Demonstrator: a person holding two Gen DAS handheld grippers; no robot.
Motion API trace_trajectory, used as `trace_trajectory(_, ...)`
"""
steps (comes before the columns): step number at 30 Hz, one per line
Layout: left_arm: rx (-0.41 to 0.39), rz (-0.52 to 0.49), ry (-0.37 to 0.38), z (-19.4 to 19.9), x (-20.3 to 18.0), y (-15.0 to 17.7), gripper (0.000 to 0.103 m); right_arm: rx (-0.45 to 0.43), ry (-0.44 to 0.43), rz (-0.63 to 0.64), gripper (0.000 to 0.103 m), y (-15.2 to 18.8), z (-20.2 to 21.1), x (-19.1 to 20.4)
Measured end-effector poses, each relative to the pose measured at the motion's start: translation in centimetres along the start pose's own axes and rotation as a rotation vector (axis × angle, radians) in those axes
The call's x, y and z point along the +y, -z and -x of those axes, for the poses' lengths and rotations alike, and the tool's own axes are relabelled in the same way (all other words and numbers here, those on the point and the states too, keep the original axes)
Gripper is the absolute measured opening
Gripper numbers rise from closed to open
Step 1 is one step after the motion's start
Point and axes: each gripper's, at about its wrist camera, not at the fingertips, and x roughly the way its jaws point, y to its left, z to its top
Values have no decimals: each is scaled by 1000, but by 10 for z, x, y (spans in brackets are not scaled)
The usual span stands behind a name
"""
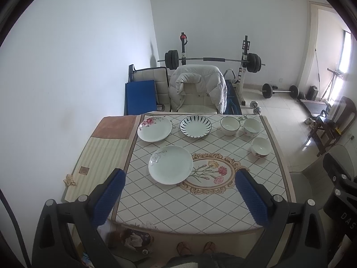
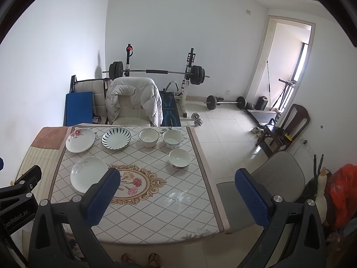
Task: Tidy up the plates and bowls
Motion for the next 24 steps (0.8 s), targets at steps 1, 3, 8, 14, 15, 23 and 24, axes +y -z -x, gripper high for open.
trace_trajectory(1,0,0,-1,0,0,-1,101,1,-1,0,103,-1,0,-1)
trace_trajectory(3,-4,0,-2,0,1,-1,101,1,-5,-2,103,-1,-1,-1)
trace_trajectory(8,-13,-1,-5,3,3,0,101,-6,-6,-7,103,-3,1,0)
trace_trajectory(14,-20,-2,-7,4,4,0,101,-13,-9,-18,103,-2,3,-2)
trace_trajectory(15,-20,-3,-7,4,4,-1,101,-14,-10,-19,103,-2,4,-2)
trace_trajectory(23,-19,-4,-8,5,5,1,101,-12,-13,-22,103,-1,5,-3)
trace_trajectory(24,-19,-3,-8,5,5,1,101,-11,-14,-22,103,0,5,-3)
